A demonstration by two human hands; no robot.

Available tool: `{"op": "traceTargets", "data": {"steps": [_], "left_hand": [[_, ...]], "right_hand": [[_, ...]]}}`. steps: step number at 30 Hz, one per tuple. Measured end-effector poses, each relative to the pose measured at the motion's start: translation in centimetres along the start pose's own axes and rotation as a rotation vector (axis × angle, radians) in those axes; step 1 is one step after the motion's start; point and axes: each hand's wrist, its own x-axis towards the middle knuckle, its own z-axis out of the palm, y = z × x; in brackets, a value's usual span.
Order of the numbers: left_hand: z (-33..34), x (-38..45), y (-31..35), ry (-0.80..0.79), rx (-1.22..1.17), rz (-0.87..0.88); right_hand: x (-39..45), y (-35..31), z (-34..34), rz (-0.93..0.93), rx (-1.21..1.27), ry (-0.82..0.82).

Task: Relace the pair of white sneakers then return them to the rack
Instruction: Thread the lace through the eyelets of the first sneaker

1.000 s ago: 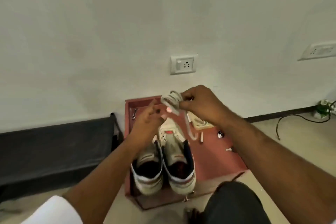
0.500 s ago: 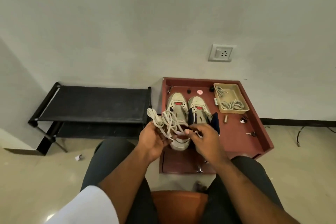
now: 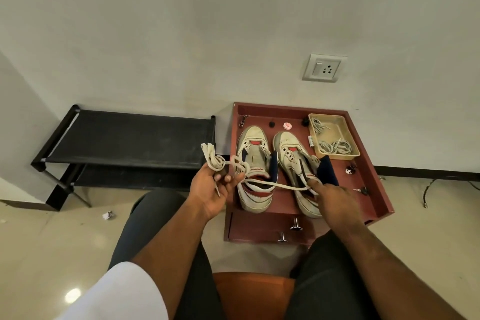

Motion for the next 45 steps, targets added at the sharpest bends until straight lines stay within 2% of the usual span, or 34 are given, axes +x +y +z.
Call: {"op": "traceTargets", "data": {"steps": [8,10,13,16,18,20,22,23,25,27,29,31,33,34,35,36,37,38,40,41,42,43,45], "left_hand": [[0.3,-0.9,-0.6,-0.047,0.500,0.055],[0.5,-1.5,-0.7,-0.015,0.640,0.134],[0.2,-1.6,-1.0,0.095,0.949,0.318],[-0.2,-2.1,-0.8,0.096,0.909,0.355],[0.3,-2.9,-0.1,-0.005,0.865,0.389],[1.4,-3.9,1.0,-0.163,0.856,0.438],[2.9,-4.8,2.5,-0.273,0.879,0.506],[3.5,-5.5,3.3,-0.298,0.891,0.555],[4.2,-6.3,5.3,-0.292,0.851,0.658],[4.2,-6.4,7.6,-0.227,0.741,0.732],[3.6,-5.8,9.4,-0.092,0.642,0.798],[2.1,-4.4,10.5,0.163,0.566,0.858],[-0.1,-2.9,11.2,0.433,0.471,0.873],[-1.2,-2.1,11.3,0.560,0.518,0.877],[-1.9,-1.6,10.9,0.700,0.763,0.874],[-2.3,-1.3,10.1,0.791,1.104,0.843],[-2.1,-1.2,8.8,0.714,1.381,0.806],[-1.3,-1.0,6.9,0.470,1.500,0.751],[0.8,-1.3,2.8,-0.142,1.378,0.521],[1.5,-1.5,0.9,-0.349,1.263,0.431],[2.1,-1.9,0.0,-0.460,1.151,0.374],[2.4,-2.0,0.0,-0.487,1.045,0.325],[2.2,-1.3,1.2,-0.375,0.893,0.281]], "right_hand": [[0.6,-0.4,0.1,0.071,-0.051,0.087],[0.5,-1.5,-0.5,0.062,0.061,0.191],[0.2,-3.9,-2.5,0.153,0.414,0.341],[-0.2,-6.3,-3.4,0.130,0.453,0.345],[-0.4,-8.3,-3.9,-0.021,0.574,0.256],[-0.5,-10.7,-4.9,-0.173,0.912,0.008],[-0.1,-12.7,-5.9,-0.181,1.270,-0.283],[0.1,-13.2,-6.4,-0.165,1.365,-0.373],[0.9,-13.7,-7.2,-0.174,1.413,-0.371],[1.8,-13.4,-8.0,-0.162,1.401,-0.338],[2.3,-12.5,-9.3,-0.145,1.515,-0.395],[2.8,-11.1,-10.5,-0.168,1.624,-0.432],[3.3,-9.1,-11.7,-0.201,1.427,-0.334],[3.7,-7.9,-12.1,-0.221,1.291,-0.270],[4.0,-6.9,-12.5,-0.231,1.201,-0.228],[4.2,-6.3,-12.8,-0.229,1.171,-0.203],[4.4,-6.1,-13.0,-0.227,1.175,-0.183],[4.6,-6.3,-13.1,-0.238,1.188,-0.170],[4.7,-7.3,-12.9,-0.292,1.218,-0.176],[4.9,-7.9,-12.6,-0.322,1.232,-0.185],[5.1,-8.3,-12.4,-0.339,1.243,-0.191],[5.4,-8.3,-12.1,-0.337,1.254,-0.200],[6.0,-7.3,-11.3,-0.289,1.217,-0.241]]}}
